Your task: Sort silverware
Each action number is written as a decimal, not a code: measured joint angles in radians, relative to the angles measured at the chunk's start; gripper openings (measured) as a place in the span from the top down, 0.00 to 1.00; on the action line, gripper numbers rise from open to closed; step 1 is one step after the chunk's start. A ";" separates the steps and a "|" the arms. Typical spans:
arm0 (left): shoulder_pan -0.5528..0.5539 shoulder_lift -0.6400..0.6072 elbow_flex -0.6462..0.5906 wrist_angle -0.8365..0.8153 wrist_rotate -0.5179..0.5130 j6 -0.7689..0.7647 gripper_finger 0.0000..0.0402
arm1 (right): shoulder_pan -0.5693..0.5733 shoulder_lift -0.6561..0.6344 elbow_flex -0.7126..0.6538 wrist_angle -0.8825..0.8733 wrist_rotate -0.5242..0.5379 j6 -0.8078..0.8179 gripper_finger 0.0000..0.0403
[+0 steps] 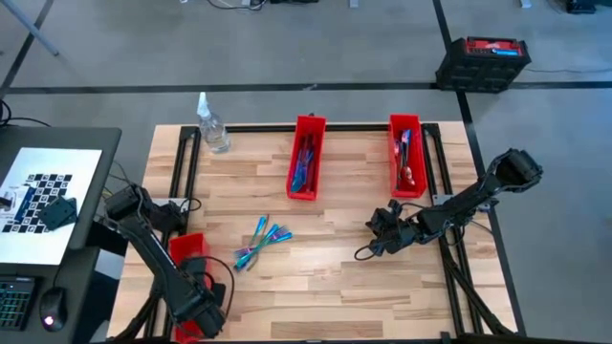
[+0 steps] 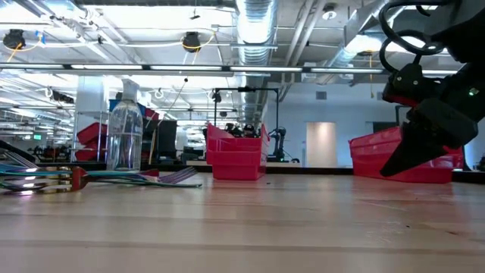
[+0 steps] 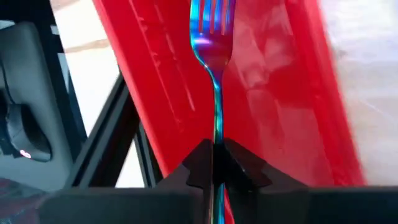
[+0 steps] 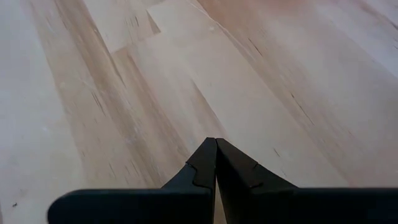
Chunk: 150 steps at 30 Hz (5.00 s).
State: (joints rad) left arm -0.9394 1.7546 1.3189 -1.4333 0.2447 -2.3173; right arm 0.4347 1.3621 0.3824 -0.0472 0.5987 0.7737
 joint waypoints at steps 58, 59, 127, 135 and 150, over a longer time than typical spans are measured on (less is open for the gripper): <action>0.240 -0.235 -0.215 -0.014 -0.519 0.527 0.67 | -0.038 0.000 0.000 -0.007 -0.135 -0.049 1.00; 0.248 -0.267 -0.206 -0.036 -0.525 0.531 0.67 | -0.038 0.000 0.000 -0.007 -0.142 -0.050 1.00; 1.253 -0.391 -0.412 0.340 -0.355 2.717 1.00 | 0.007 0.000 0.000 0.010 -0.206 0.030 1.00; 1.451 -0.378 -0.412 0.490 -0.406 3.010 1.00 | 0.009 0.000 0.000 0.010 -0.206 0.051 1.00; 1.703 -0.378 -0.412 0.696 -0.494 3.181 0.97 | 0.010 0.000 0.000 0.015 -0.206 0.091 1.00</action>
State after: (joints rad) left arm 0.7637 1.3769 0.9073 -0.7370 -0.2492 0.8642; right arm 0.4442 1.3621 0.3828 -0.0319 0.3923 0.8645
